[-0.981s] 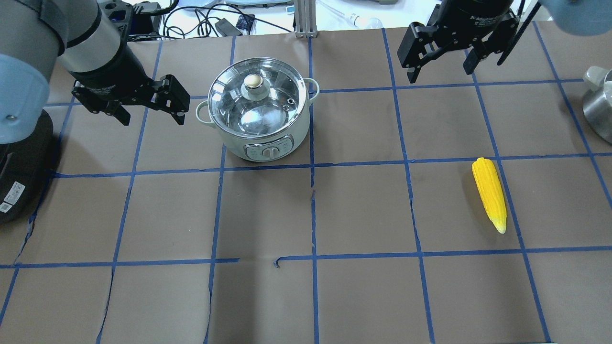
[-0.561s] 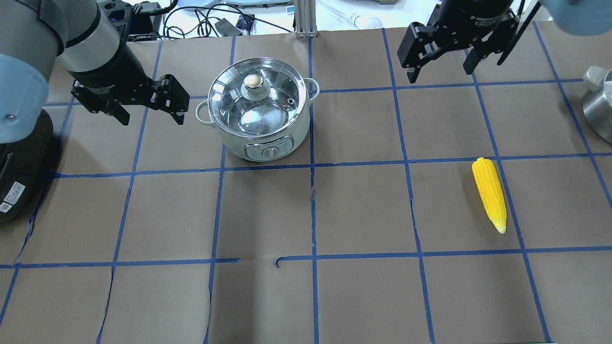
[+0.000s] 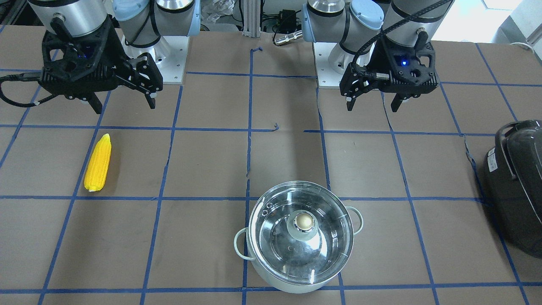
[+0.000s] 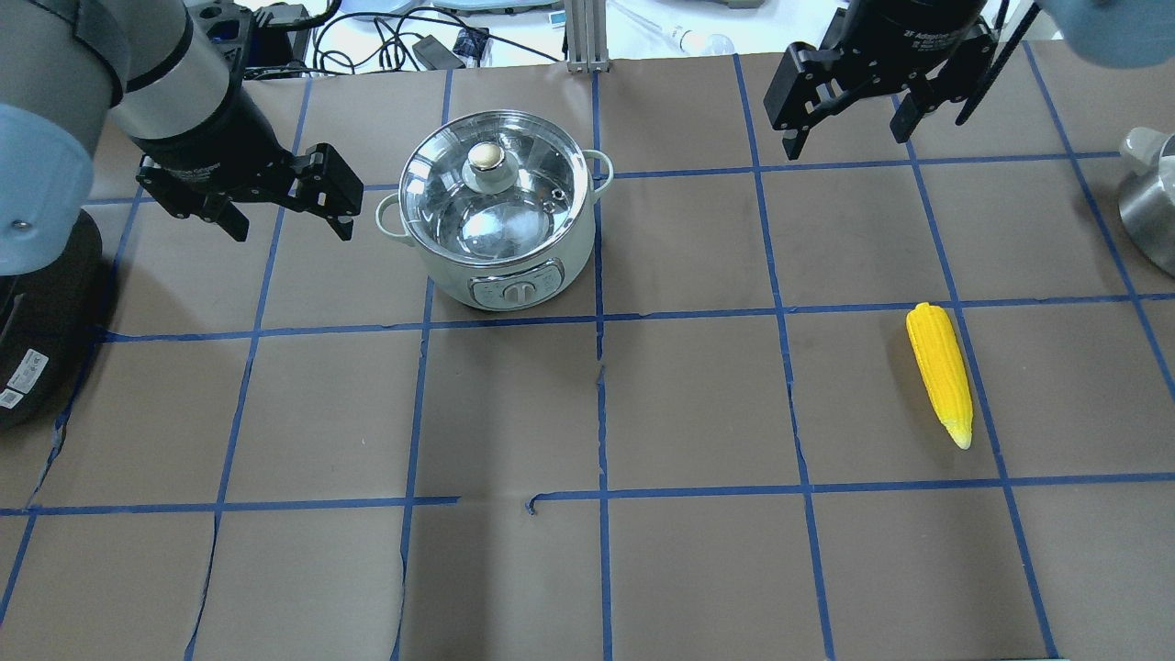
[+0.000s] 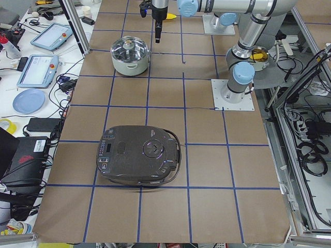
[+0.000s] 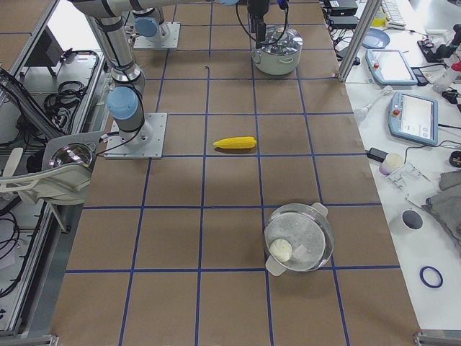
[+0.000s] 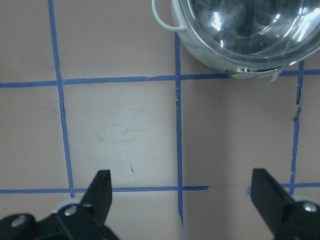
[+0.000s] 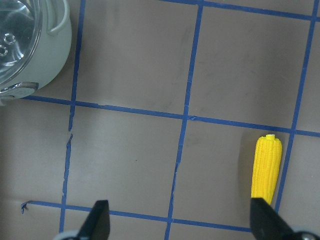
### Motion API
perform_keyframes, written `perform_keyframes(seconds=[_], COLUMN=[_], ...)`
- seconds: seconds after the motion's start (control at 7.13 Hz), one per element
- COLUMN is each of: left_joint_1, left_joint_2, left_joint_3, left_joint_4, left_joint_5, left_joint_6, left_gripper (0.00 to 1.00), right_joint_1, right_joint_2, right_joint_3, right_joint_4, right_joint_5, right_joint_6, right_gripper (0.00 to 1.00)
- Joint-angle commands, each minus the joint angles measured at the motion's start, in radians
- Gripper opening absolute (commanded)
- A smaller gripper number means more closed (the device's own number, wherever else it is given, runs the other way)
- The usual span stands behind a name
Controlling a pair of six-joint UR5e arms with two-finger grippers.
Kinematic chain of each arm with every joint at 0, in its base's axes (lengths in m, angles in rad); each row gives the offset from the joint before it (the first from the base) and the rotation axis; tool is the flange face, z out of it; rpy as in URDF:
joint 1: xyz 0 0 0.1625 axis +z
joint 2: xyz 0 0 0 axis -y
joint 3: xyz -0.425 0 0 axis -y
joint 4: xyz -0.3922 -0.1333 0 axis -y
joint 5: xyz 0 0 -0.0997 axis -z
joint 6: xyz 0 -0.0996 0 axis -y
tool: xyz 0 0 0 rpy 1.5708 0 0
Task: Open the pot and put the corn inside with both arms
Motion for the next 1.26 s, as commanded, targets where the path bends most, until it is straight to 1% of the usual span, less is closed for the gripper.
perform_keyframes(seconds=[0.0, 0.7, 0.84, 0.98, 1.12], left_joint_1=[0.0, 0.005, 0.004, 0.002, 0.0], left_joint_2=[-0.001, -0.004, -0.022, -0.053, -0.103], left_joint_3=[-0.002, -0.002, 0.013, 0.059, 0.121], left_joint_4=[0.001, 0.004, 0.002, -0.01, -0.063], left_joint_5=[0.0, -0.002, 0.002, 0.002, 0.0], left_joint_6=[0.001, 0.001, -0.015, -0.048, -0.077], left_gripper=[1.0, 1.0, 1.0, 1.0, 1.0], right_joint_1=[-0.001, -0.001, -0.002, -0.002, -0.002], right_joint_2=[0.0, 0.0, 0.0, 0.0, 0.0], right_joint_3=[0.0, 0.0, 0.0, 0.0, 0.0], right_joint_4=[0.0, 0.0, 0.0, 0.002, 0.0], right_joint_5=[0.0, 0.0, 0.0, 0.0, 0.0], right_joint_6=[-0.002, -0.004, -0.004, -0.004, -0.004], right_gripper=[1.0, 1.0, 1.0, 1.0, 1.0])
